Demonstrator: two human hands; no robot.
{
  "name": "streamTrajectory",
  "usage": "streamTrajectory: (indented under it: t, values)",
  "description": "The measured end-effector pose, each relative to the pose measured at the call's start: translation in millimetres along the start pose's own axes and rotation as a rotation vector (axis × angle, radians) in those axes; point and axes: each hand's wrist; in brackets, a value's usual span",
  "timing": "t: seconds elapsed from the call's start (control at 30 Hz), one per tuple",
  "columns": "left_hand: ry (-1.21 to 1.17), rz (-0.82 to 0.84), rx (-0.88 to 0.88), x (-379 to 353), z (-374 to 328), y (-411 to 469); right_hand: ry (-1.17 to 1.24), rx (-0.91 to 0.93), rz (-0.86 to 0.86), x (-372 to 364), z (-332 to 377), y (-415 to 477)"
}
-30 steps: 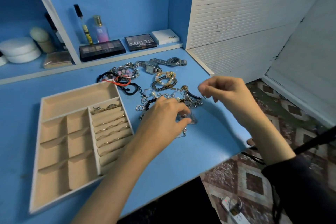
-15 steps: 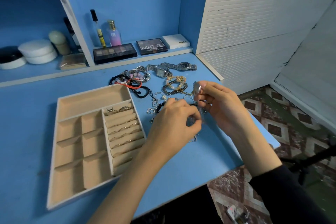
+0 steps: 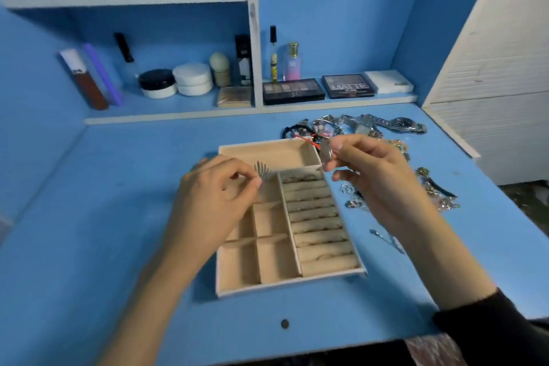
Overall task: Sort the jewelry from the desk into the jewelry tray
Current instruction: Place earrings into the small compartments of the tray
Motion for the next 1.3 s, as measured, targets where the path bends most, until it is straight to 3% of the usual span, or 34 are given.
streamTrajectory:
  t: [0.23,0.67,0.93,1.07,1.3]
  values:
    - [0.178,0.079,-0.038,4,26,-5,-0.130,0.029,0.088,-42,-7,8]
    - [0.364,0.244,0.067,10,26,7,-0.360,0.105,0.158,-62,-8,14]
    - [0.050,-0.116,0.192,2,48,8,-0.865,0.386,0.314,-77,-20,33]
    - [0.015,-0.174,0.180,0,58,5,-1.144,0.622,0.389,-85,-33,38]
    - [0.009,-0.167,0.186,1,58,4,-1.314,0.739,0.411,-92,-41,38]
Point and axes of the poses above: each hand's wrist, its own y-axis towards the middle knuckle, its own x-axis out of the back of the hand, z = x × y, and after that the axes turned 1 degree about -y, right-handed
